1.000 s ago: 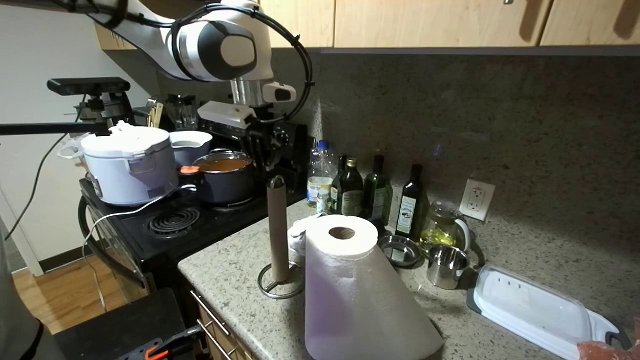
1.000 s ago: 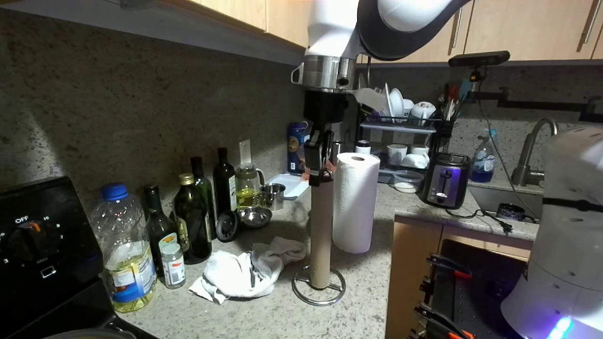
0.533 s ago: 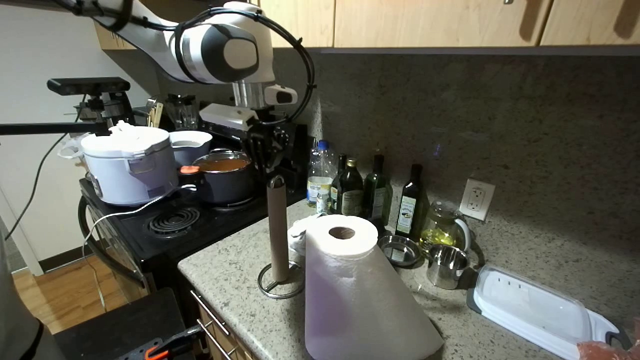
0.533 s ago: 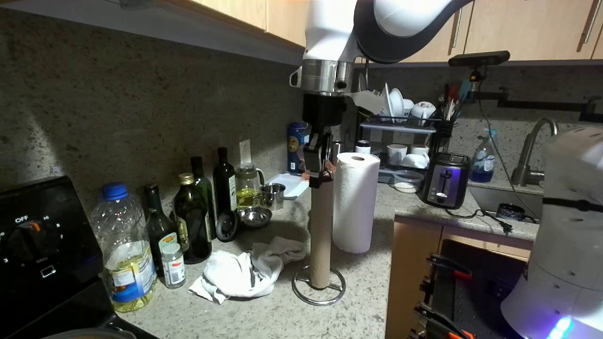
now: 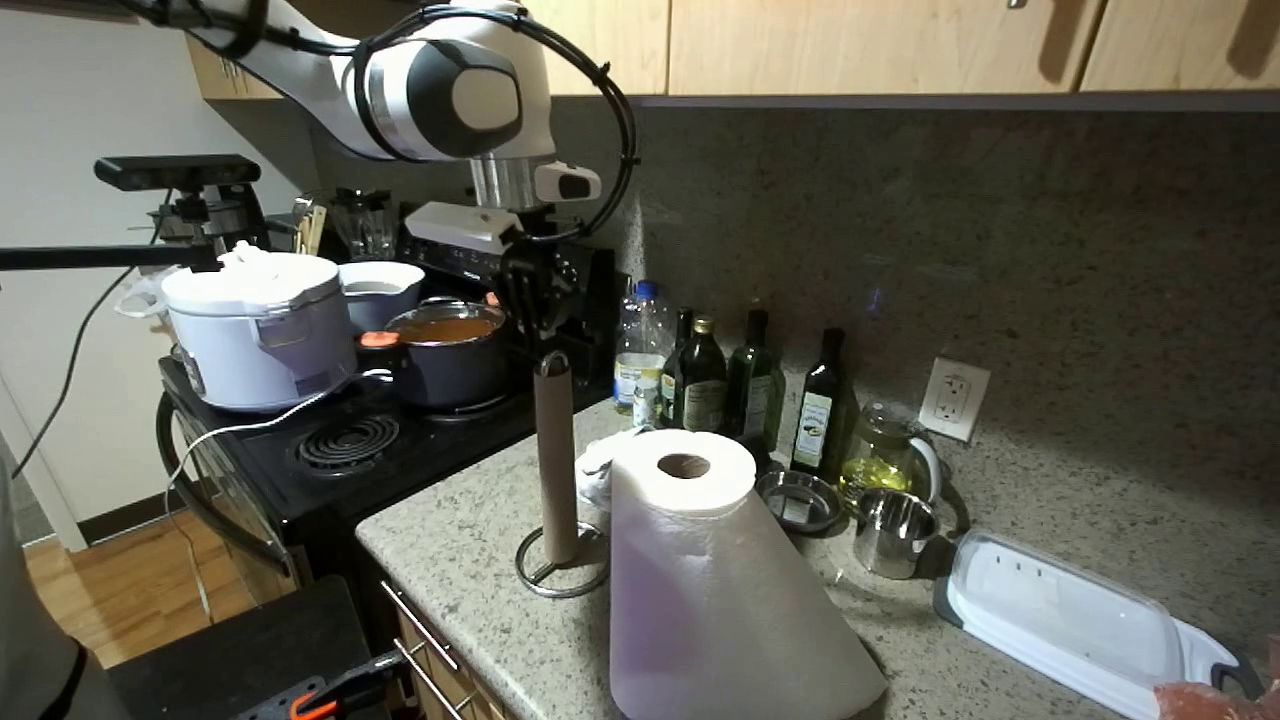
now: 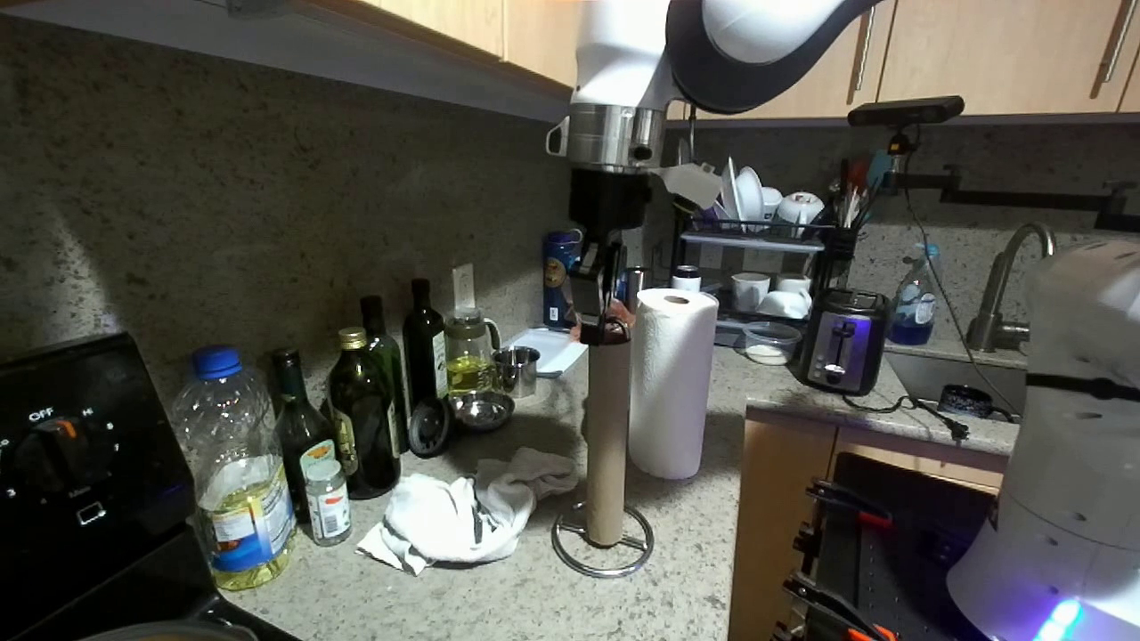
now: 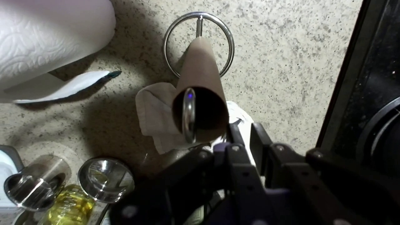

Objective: Replace the tissue paper core with the paper towel roll

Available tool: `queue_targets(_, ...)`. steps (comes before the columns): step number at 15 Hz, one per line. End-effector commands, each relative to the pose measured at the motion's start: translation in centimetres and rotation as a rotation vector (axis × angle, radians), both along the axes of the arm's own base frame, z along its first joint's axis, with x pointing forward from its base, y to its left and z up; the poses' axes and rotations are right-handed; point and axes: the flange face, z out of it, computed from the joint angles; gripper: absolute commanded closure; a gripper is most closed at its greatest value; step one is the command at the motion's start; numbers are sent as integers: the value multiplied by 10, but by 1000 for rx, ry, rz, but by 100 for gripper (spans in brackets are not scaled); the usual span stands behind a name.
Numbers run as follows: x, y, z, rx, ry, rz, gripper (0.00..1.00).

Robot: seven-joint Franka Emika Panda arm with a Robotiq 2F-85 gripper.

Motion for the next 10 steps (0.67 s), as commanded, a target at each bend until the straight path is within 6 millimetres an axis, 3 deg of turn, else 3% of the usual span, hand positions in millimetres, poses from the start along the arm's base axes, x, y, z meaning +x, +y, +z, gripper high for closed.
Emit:
queue_targets(1, 8, -7, 3, -9, -7, -11, 80)
queue_targets(3, 9, -9, 2, -11, -6, -18, 80)
queue_targets(10, 11, -14, -6, -8, 14, -33, 94)
